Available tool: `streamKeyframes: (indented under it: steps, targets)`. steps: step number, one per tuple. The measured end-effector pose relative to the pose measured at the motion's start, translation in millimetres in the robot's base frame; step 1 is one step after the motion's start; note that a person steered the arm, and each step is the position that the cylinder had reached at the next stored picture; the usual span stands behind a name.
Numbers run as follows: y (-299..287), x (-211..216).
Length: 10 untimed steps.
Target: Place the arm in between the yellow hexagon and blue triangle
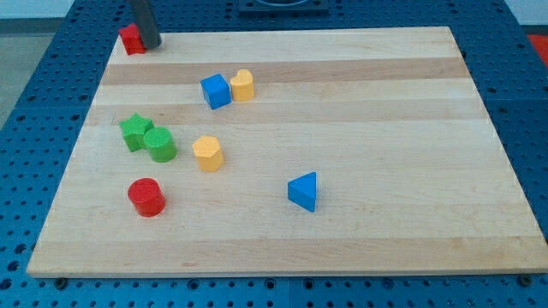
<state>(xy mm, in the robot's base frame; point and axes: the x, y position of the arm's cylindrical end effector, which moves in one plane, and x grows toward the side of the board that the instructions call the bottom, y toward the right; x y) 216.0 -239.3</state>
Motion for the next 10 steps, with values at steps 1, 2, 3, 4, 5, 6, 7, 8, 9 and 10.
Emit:
streamKeyframes:
  steps: [1, 2, 3, 4, 5, 6, 7, 8, 9, 10]
  targets:
    - [4, 0]
    - [62, 15]
    - [130, 17]
    - [176, 17]
    - [179, 17]
    - [171, 17]
    - [137, 17]
    - [96, 17]
    - [57, 35]
    - [53, 78]
